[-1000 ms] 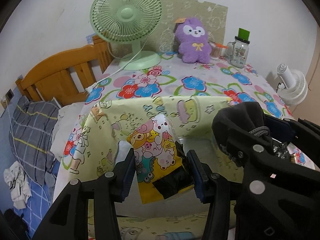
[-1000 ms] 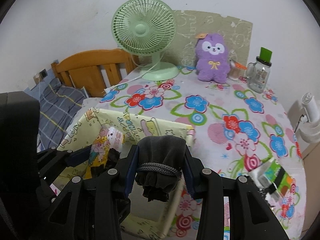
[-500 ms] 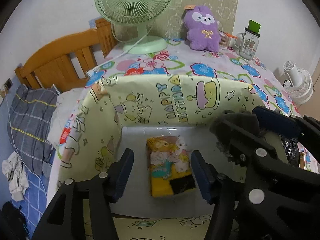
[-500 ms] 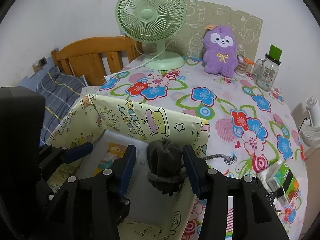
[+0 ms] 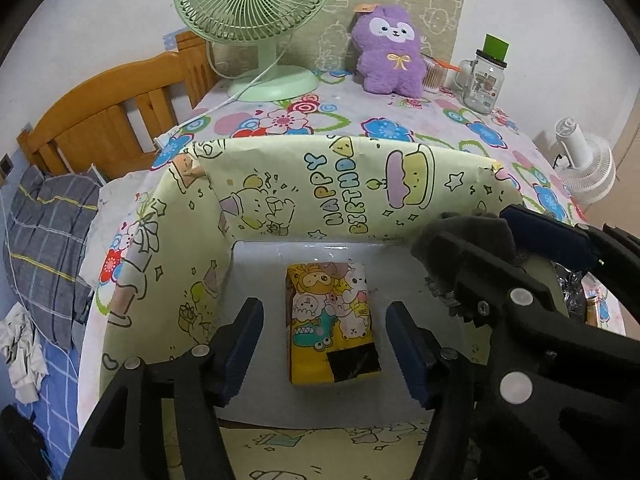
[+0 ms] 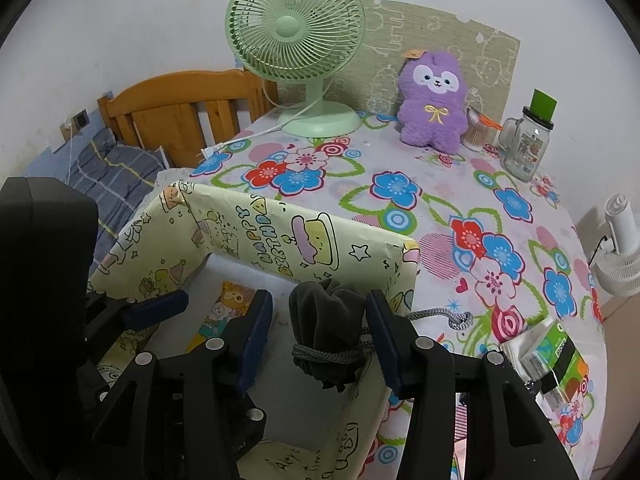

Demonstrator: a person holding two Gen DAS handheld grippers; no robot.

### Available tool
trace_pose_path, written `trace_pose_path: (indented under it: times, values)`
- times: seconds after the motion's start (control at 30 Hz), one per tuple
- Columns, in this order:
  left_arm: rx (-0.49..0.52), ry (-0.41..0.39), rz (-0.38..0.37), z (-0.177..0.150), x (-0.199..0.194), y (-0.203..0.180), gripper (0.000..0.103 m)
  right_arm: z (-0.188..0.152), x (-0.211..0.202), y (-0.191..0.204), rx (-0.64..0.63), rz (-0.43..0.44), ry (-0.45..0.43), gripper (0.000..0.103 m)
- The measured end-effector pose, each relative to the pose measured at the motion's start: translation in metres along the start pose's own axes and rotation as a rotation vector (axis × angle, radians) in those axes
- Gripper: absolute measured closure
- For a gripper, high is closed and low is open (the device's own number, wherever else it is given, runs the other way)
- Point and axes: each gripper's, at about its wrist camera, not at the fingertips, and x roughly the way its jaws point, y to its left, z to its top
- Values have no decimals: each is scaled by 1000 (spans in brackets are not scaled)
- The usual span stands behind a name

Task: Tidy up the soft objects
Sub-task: 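Open the left tool to drop the pouch into the box while the right tool drops the cloth, then move both tools back from the box toward the remaining items on the table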

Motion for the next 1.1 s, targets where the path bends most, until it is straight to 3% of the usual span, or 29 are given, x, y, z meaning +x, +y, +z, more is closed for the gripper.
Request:
trace_pose_path:
  times: [0.2, 0.33, 1.1]
  values:
    - [6, -36, -8, 1, -14, -4, 22, 0, -11, 0, -1, 8, -19, 46]
    - [13, -73, 11, -1, -27, -8, 15, -2, -25, -2, 5, -32, -64, 24]
    - [73, -178, 33, -26, -75, -54, 11, -37, -88, -26, 44, -66, -154, 15]
